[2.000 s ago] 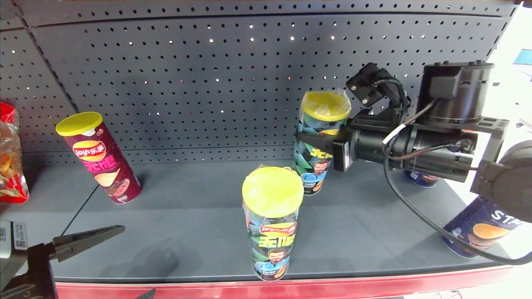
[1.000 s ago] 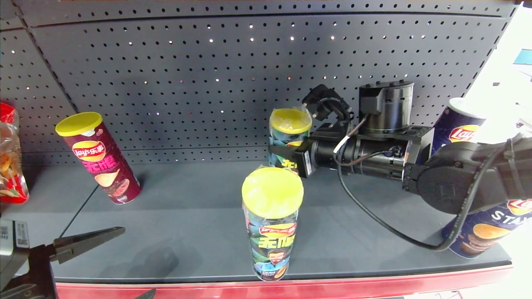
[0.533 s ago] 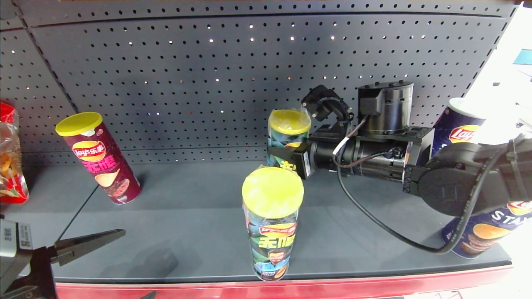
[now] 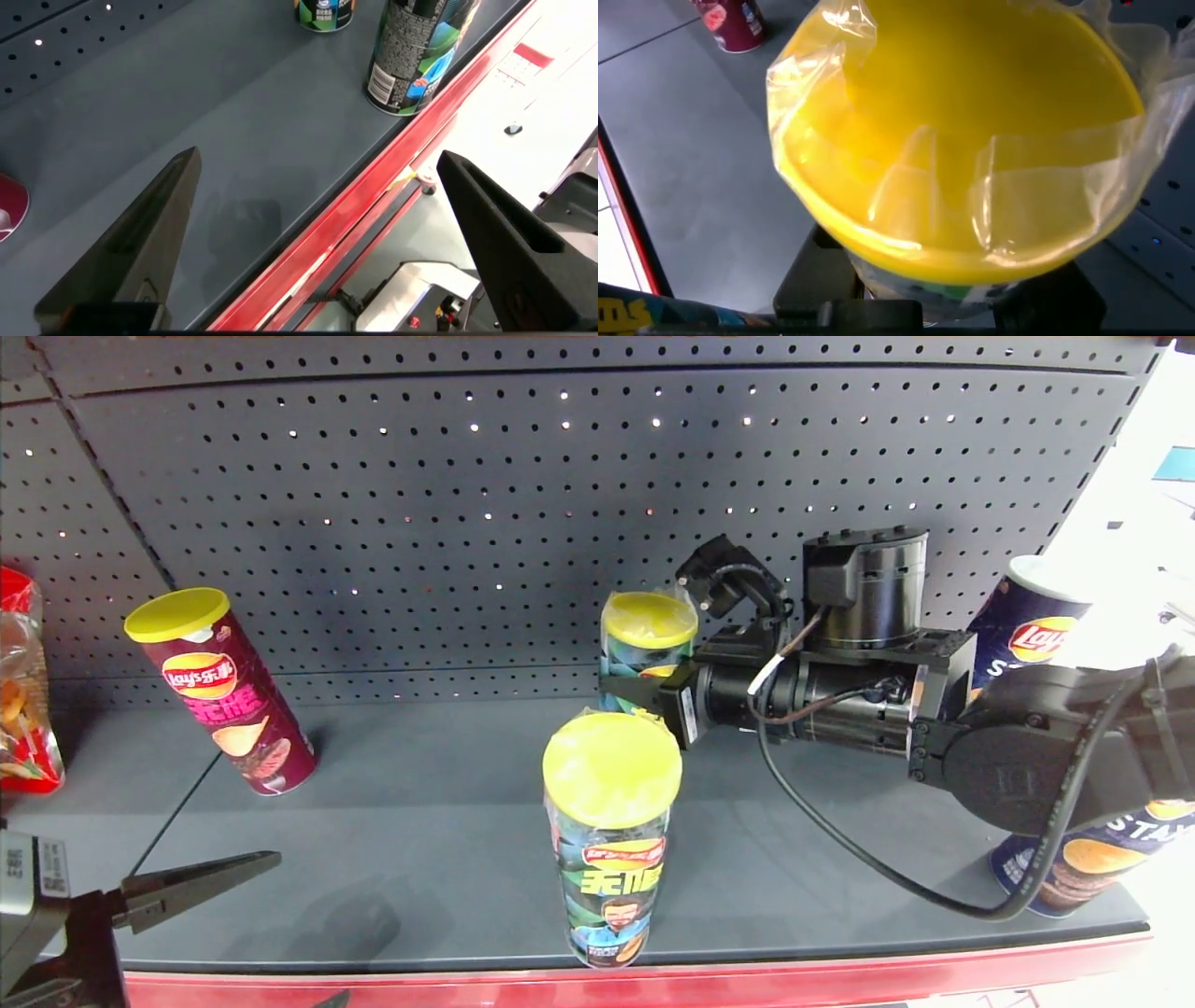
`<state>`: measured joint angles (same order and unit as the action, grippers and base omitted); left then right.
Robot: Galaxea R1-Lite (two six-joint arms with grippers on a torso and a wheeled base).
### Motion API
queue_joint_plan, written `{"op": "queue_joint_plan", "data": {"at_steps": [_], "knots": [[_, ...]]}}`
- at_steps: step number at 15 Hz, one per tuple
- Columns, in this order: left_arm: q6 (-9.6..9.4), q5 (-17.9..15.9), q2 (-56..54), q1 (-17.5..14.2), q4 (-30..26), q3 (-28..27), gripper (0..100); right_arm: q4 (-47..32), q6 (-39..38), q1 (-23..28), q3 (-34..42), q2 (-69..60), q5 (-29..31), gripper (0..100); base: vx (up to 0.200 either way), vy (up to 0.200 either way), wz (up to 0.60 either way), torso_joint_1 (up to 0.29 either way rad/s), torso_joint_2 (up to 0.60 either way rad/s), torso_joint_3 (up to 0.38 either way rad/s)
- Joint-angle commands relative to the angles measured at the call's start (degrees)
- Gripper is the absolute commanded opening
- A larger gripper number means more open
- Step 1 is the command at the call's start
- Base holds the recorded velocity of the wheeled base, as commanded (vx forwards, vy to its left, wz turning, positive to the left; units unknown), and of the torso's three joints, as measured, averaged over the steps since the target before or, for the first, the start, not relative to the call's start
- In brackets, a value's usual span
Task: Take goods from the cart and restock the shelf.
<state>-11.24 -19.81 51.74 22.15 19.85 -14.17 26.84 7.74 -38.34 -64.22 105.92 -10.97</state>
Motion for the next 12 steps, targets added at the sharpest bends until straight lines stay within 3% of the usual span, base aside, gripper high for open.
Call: {"op": "queue_joint_plan", "data": {"at_steps": [1, 2, 3, 9, 12], "knots": [[-0.01, -0.05, 0.12, 0.0, 0.02, 0.1, 100, 0.05, -0.01, -0.07, 0.68, -0.19, -0.01, 0, 0.0, 0.0, 0.0, 0.0, 0.0, 0.0], [-0.01, 0.03, 0.21, 0.0, 0.1, 0.37, 100, 0.05, -0.01, -0.07, 0.76, -0.19, -0.01, 0, 0.0, 0.0, 0.0, 0.0, 0.0, 0.0], [-0.01, -0.05, 0.12, 0.0, 0.1, 0.45, 100, 0.05, -0.01, -0.07, 0.68, -0.1, -0.01, 100, 0.0, 0.0, 0.0, 0.0, 0.0, 0.0], [-0.01, -0.05, 0.38, 0.0, 0.02, 0.45, 100, -0.3, -0.09, -0.07, 1.29, -2.65, 1.74, 100, 0.0, 0.0, 0.0, 0.0, 0.0, 0.0], [-0.01, -0.05, 0.73, 0.09, 0.02, 0.37, 100, -0.39, -0.09, -0.07, 5.51, -6.26, 2.27, 100, 0.0, 0.0, 0.0, 0.0, 0.0, 0.0]]}}
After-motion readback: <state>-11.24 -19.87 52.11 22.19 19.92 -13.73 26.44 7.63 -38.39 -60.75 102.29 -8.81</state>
